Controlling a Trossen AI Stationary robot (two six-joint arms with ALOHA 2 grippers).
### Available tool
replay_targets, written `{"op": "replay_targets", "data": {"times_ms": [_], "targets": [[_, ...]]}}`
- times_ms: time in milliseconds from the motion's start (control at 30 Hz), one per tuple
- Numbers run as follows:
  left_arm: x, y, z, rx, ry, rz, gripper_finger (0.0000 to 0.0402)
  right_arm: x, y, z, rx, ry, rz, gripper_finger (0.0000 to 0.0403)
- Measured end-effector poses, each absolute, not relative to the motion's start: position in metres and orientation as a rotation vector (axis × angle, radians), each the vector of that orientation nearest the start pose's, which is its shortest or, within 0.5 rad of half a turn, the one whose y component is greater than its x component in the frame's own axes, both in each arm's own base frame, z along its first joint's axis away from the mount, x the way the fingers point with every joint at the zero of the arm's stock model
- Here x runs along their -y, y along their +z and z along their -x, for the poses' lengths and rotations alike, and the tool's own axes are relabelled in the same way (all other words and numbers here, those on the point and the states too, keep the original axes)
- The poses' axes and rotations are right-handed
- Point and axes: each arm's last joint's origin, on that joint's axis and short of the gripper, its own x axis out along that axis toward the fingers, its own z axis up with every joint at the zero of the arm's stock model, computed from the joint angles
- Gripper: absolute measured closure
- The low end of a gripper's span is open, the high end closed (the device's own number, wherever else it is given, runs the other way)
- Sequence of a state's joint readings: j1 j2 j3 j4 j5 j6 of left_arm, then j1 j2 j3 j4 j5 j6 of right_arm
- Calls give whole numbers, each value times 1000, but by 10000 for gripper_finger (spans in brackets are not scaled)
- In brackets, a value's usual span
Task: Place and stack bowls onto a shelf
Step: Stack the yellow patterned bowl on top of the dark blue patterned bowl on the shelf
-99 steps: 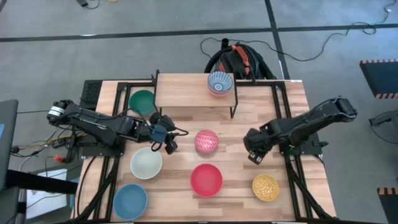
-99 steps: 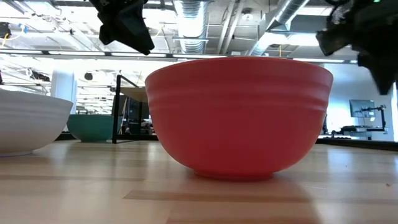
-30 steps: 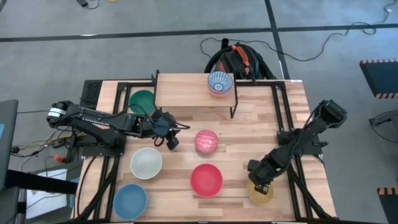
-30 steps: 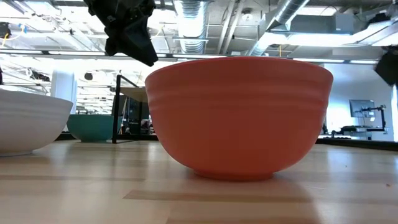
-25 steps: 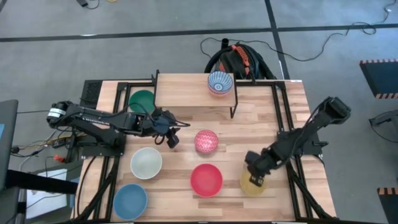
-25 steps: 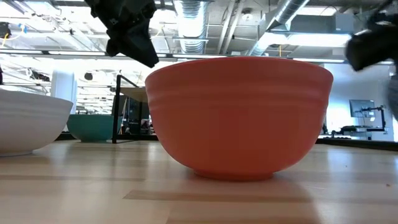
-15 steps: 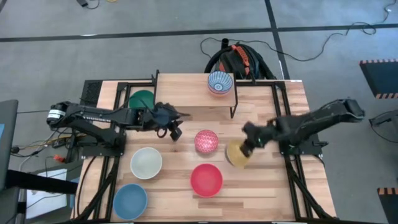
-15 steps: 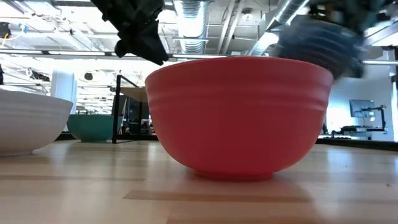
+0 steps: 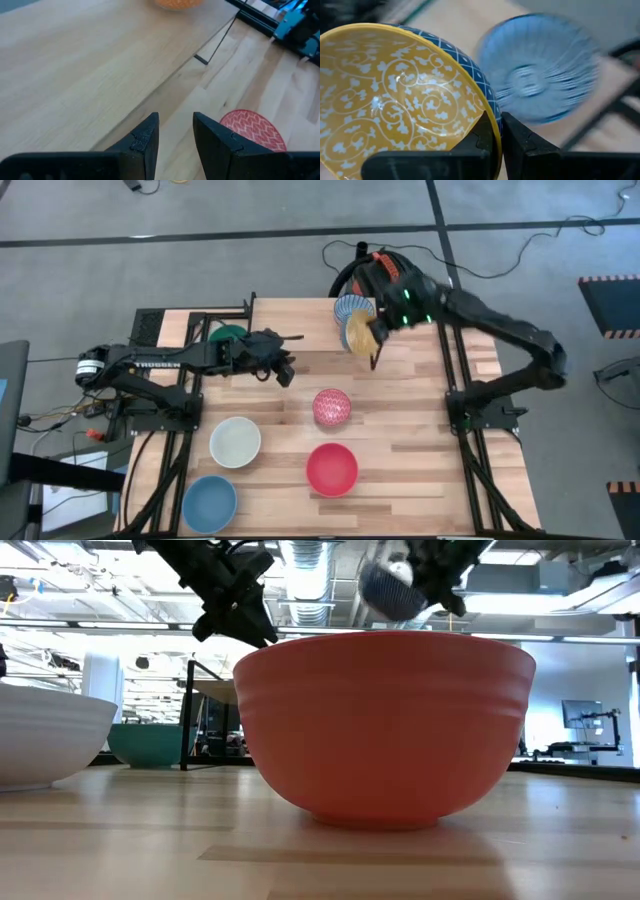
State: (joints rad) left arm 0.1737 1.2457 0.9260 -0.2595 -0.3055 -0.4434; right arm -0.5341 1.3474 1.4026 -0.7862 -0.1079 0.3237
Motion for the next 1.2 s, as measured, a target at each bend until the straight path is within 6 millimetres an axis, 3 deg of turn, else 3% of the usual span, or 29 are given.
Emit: {"op": "replay_targets", "data": {"times_ms": [100,267,467,667,900,1200], "targets": [[-60,281,-261,-467,576,428,297,166,383,-245,-677,-571,-516,364],[-67,281,-259,-463,584,459,297,195,397,-258,-758,-580,-469,364],[-73,281,-257,-462,573,515,297,227,386,-264,-903,-552,-510,362],[-78,281,-256,-453,597,537,297,258,377,-266,-901,-535,-587,360],[-85,281,-254,-446,623,544,297,261,370,-270,-974,-487,-539,346],[-98,281,-249,-430,678,564,297,261,371,-272,-968,-472,-509,264]]}}
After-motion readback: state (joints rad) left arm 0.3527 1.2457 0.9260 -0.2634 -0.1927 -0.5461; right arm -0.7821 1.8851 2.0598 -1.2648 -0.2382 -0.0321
